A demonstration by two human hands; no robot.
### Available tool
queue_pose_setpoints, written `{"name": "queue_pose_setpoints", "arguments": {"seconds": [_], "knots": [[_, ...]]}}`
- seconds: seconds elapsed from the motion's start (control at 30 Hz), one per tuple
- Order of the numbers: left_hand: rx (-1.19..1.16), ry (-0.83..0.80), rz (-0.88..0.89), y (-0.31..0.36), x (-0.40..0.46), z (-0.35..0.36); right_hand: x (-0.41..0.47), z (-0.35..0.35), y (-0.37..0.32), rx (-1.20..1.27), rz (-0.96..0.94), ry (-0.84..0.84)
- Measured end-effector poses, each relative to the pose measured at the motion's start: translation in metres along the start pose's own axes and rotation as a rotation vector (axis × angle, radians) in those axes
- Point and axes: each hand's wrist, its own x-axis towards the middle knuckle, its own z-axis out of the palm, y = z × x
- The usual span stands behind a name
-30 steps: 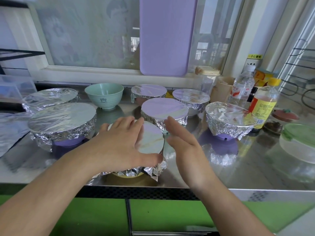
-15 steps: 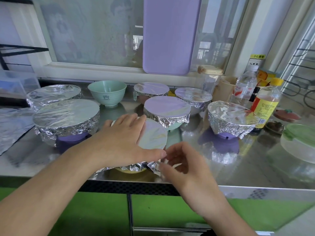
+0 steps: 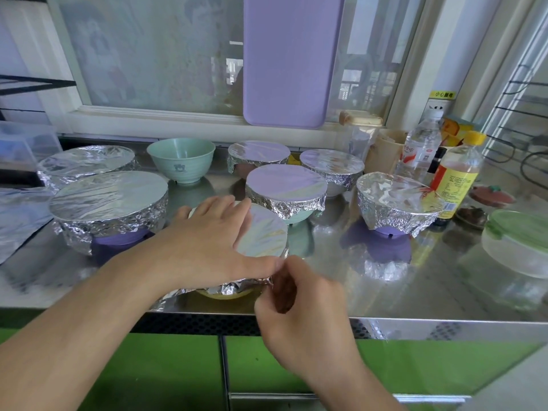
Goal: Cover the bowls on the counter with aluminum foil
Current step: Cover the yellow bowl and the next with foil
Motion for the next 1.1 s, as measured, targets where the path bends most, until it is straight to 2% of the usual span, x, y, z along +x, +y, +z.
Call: {"name": "queue_pose_setpoints", "arguments": {"seconds": [0.23, 0.37, 0.67, 0.73, 0.8, 0.83, 0.87, 0.93, 1.03, 1.1], "knots": [[-0.009, 0.01, 0.014, 0.001, 0.0, -0.001, 0.003, 0.002, 0.007, -0.104, -0.018, -0.007], [-0.007, 0.019, 0.015, 0.001, 0.001, 0.0, 0.002, 0.008, 0.003, -0.267, -0.057, -0.006], [-0.016, -0.007, 0.009, -0.001, 0.0, 0.0, -0.002, 0.011, 0.009, -0.524, -0.019, 0.08], [-0.008, -0.028, 0.006, 0.0, 0.0, 0.0, -0.003, 0.009, 0.01, -0.586, -0.01, 0.034], [-0.006, -0.042, 0.003, 0.0, -0.001, -0.001, -0.002, 0.004, 0.008, -0.662, 0.082, -0.047], [-0.009, -0.045, 0.002, 0.0, -0.001, -0.001, 0.0, -0.001, 0.006, -0.62, 0.139, -0.106], [-0.012, -0.043, 0.003, 0.0, -0.001, -0.002, 0.001, -0.008, 0.005, -0.472, 0.18, -0.139], [-0.008, -0.034, 0.006, 0.0, -0.002, -0.002, 0.006, -0.022, 0.006, -0.09, 0.299, -0.19], [0.0, -0.042, 0.003, 0.0, -0.002, -0.002, 0.019, -0.039, 0.014, 0.547, 0.649, -0.289], [-0.013, -0.045, 0.003, 0.0, -0.002, -0.002, 0.024, -0.044, 0.019, 0.882, 0.789, -0.314]]}}
